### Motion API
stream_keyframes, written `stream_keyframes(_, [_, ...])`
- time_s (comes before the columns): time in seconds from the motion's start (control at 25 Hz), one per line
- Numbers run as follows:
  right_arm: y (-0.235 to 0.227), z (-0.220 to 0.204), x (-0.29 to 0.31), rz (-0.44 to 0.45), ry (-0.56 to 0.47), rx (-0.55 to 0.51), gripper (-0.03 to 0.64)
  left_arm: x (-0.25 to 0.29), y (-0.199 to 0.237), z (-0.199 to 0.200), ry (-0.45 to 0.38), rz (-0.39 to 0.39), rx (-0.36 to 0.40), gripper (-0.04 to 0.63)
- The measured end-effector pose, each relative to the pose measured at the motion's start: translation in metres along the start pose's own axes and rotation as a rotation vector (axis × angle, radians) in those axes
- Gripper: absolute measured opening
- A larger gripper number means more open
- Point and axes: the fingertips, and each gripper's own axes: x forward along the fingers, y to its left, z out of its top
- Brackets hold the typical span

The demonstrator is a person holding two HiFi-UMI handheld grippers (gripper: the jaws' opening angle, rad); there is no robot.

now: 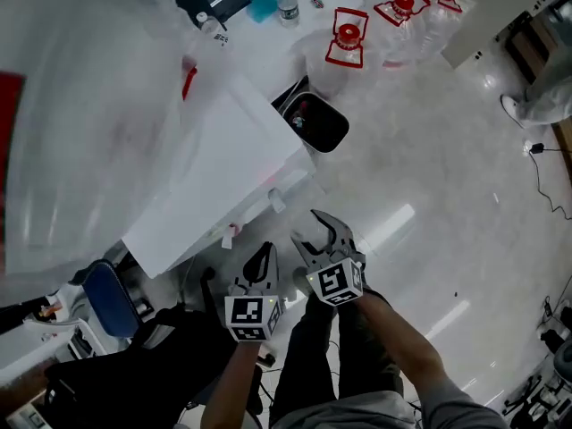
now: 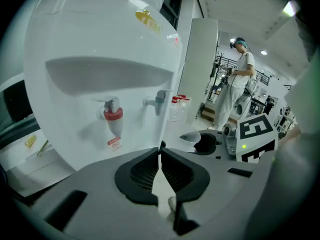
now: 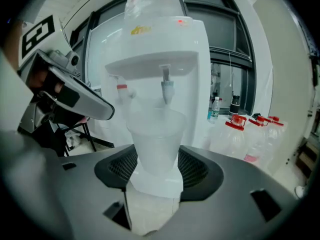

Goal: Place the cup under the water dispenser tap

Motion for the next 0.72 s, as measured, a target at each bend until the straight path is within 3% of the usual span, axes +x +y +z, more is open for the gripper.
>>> stream_keyframes(0.28, [-0.013,-0.045,0.046,-0.023,0.005,0.039,0.253,0.036,0.01,-0.04,0.067,0.014,-0.031,0.011])
stream_keyframes(0.48, [-0.014,-0.067,0.079,-0.025,0.001,0.032,0.252,0.06,0.018,-0.06,0.075,0.034,-0.087,0.011])
stream_keyframes(0.72, [-0.018,-0.074,0.111,-0.019,-0.026,0.032,0.253,0.083,0.023,-0.072,0.071,0.035,-0.087,0.011])
